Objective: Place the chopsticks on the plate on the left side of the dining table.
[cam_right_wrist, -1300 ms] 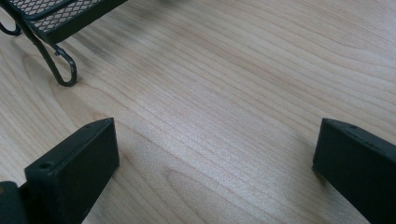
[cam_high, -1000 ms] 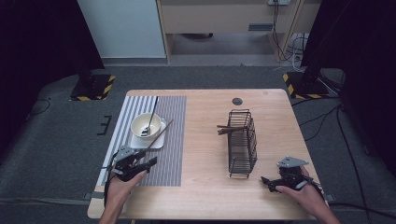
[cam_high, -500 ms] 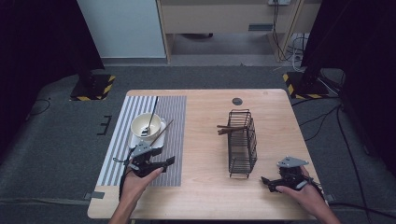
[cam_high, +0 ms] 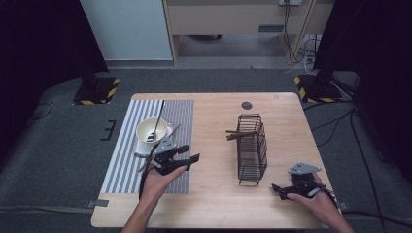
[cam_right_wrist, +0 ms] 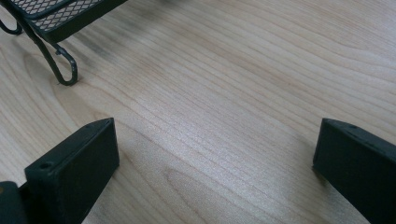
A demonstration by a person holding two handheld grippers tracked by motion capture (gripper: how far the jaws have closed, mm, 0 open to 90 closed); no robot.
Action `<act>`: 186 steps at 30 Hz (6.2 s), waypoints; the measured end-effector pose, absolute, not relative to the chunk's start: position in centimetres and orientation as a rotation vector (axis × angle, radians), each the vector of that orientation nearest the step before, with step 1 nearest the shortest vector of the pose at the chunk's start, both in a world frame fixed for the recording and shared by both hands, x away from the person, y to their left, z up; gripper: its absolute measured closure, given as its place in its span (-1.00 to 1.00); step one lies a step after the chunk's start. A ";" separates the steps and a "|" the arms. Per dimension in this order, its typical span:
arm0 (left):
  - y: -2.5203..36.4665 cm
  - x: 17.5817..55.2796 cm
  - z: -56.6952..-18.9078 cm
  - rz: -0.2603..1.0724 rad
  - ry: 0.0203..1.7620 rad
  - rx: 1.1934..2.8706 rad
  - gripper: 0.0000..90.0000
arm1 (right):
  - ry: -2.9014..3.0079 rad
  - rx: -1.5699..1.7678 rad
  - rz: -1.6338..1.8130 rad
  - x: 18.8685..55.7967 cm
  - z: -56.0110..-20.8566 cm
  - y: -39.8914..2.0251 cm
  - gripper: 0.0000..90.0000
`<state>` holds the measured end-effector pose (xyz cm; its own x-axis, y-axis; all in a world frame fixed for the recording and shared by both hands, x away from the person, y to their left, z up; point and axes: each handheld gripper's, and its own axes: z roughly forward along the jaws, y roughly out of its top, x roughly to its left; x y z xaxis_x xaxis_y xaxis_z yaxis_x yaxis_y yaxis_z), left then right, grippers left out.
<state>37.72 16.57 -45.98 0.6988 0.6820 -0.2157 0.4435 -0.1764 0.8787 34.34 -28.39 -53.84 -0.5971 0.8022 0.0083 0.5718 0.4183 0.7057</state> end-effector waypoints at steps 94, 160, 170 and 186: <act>7.2 41.7 -38.6 0.306 0.795 1.790 0.53 | 2.346 1.182 0.975 34.3 -53.9 -28.4 -1.00; 8.3 40.7 -37.9 0.391 0.843 1.691 0.85 | 2.346 1.181 0.974 34.3 -53.9 -28.4 -1.00; 10.0 40.6 -37.9 0.337 0.828 1.603 0.85 | 2.346 1.178 0.974 34.3 -53.9 -28.4 -1.00; 11.5 40.5 -37.6 0.270 0.817 1.492 0.85 | 2.345 1.182 0.974 34.3 -53.9 -28.4 -1.00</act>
